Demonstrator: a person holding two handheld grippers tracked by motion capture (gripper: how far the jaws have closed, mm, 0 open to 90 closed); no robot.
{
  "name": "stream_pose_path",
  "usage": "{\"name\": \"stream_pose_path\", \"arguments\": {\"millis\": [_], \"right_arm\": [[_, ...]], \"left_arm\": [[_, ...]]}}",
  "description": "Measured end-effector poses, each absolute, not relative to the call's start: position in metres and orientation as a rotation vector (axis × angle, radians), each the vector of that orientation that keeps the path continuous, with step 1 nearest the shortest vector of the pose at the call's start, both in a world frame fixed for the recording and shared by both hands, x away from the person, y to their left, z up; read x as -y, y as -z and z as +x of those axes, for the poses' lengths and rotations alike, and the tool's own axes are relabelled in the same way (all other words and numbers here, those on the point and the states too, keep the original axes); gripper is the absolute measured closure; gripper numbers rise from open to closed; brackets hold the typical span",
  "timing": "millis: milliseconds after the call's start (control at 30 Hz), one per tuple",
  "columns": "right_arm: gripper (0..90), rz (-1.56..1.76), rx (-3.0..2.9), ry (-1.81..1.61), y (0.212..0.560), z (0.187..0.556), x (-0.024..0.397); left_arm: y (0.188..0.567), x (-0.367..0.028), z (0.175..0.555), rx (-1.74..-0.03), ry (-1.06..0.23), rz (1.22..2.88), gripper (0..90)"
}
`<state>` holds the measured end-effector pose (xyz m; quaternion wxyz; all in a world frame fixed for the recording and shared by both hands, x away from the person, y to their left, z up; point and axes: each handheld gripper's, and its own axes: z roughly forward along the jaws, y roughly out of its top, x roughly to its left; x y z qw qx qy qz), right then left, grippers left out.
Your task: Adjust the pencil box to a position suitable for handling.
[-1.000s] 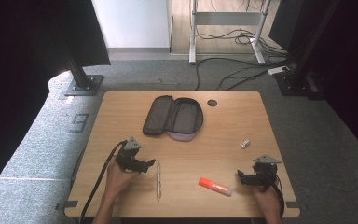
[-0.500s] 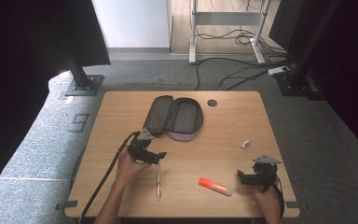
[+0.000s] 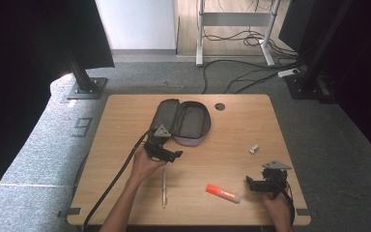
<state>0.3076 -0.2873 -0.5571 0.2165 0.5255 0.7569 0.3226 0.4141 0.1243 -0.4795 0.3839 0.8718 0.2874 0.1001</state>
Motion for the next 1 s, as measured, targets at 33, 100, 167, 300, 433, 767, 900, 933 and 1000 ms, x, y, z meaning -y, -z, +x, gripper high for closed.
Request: {"name": "stream_pose_path", "arguments": {"millis": [33,100,167,300,433,767,900,933,1000], "right_arm": [[0.0,1.456,-2.097,-0.894,0.557,0.308,0.287],[0.0,1.456,-2.097,-0.894,0.557,0.308,0.287],[0.0,1.456,-2.097,-0.894,0.557,0.308,0.287],[0.0,1.456,-2.097,-0.894,0.557,0.308,0.287],[0.0,1.456,-2.097,-0.894,0.557,0.308,0.287],[0.0,1.456,-2.097,-0.894,0.557,0.308,0.287],[0.0,1.457,-2.097,-0.894,0.557,0.308,0.287],[0.0,1.457,-2.097,-0.894,0.557,0.308,0.287],[0.0,1.456,-2.097,-0.894,0.557,0.308,0.287]], "left_arm": [[0.479,-0.121,0.416,-0.73,-0.262,2.223,12.3],[0.479,-0.116,0.419,-0.719,-0.266,2.225,14.2],[0.478,-0.111,0.424,-0.716,-0.256,2.228,14.3],[0.479,-0.102,0.432,-0.705,-0.226,2.22,14.8],[0.481,-0.093,0.44,-0.701,-0.205,2.228,15.6],[0.485,-0.073,0.458,-0.693,-0.172,2.24,22.7],[0.487,-0.064,0.465,-0.687,-0.17,2.26,25.1],[0.487,-0.063,0.467,-0.688,-0.16,2.259,25.6],[0.489,-0.058,0.47,-0.68,-0.159,2.271,27.1]]}}
